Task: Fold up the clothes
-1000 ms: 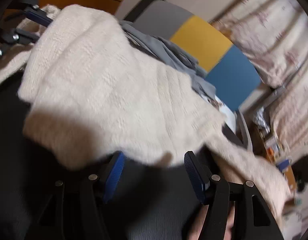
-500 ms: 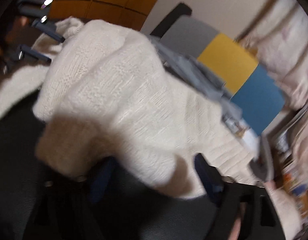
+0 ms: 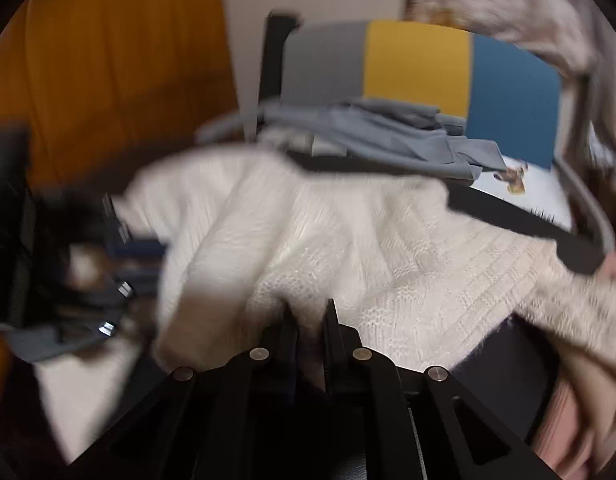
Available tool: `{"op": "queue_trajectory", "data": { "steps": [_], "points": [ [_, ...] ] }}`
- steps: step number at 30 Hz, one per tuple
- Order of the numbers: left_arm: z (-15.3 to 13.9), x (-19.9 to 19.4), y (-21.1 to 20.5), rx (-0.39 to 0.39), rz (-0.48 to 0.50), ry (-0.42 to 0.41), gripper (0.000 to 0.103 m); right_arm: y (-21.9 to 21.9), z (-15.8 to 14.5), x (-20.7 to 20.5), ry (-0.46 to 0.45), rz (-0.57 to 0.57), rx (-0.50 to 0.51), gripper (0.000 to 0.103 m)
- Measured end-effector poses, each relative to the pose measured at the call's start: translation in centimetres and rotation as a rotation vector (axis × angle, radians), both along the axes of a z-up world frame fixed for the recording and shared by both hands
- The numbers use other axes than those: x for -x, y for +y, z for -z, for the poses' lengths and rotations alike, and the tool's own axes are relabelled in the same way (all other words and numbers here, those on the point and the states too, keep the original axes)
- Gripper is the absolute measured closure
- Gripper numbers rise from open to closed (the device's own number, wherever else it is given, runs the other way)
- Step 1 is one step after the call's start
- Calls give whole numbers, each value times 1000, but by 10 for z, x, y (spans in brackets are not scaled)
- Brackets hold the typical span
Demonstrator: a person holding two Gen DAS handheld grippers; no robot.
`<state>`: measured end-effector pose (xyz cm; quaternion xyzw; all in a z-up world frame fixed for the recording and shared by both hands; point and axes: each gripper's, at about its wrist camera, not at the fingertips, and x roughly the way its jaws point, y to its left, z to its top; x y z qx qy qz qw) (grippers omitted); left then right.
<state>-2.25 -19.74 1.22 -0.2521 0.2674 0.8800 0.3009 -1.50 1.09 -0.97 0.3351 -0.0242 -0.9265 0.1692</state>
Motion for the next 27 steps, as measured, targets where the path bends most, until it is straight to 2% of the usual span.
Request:
{"op": "queue_trajectory", "data": {
  "steps": [3, 5, 8, 10, 11, 12, 13, 16, 19, 20, 21, 24, 27],
  "points": [
    [-18, -14, -13, -94, -9, 21, 100, 2, -31, -12, 47, 4, 136, 93],
    [-30, -26, -19, -151, -3, 30, 100, -1, -48, -18, 83, -9, 170, 93],
    [-42, -40, -25, -177, -3, 58, 99, -7, -71, -31, 129, -30, 211, 93],
    [-43, -41, -30, -207, 4, 27, 97, -8, -85, -38, 140, -37, 248, 93],
    [-41, -44, -33, -219, 3, 10, 95, -9, -91, -41, 149, -39, 274, 93],
    [-35, -48, -34, -222, -7, -1, 87, -10, -97, -46, 153, -42, 297, 93],
    [-29, -52, -34, -219, -19, -9, 84, -12, -102, -50, 153, -46, 327, 93],
    [-10, -63, -33, -218, -50, -69, 84, -19, -121, -52, 141, -73, 425, 95],
    [6, -68, -28, -180, -101, -89, 84, -31, -140, -52, 137, -124, 498, 97],
    [7, -63, -28, -175, -121, -92, 84, -36, -146, -48, 135, -131, 502, 97],
    [7, -54, -31, -186, -143, -94, 84, -40, -149, -39, 126, -124, 493, 103],
    [7, -25, -47, -234, -254, -135, 84, -52, -151, -7, 87, -95, 438, 103],
    [11, 2, -68, -255, -319, -195, 84, -70, -130, 27, 34, -65, 205, 101]
  ]
}}
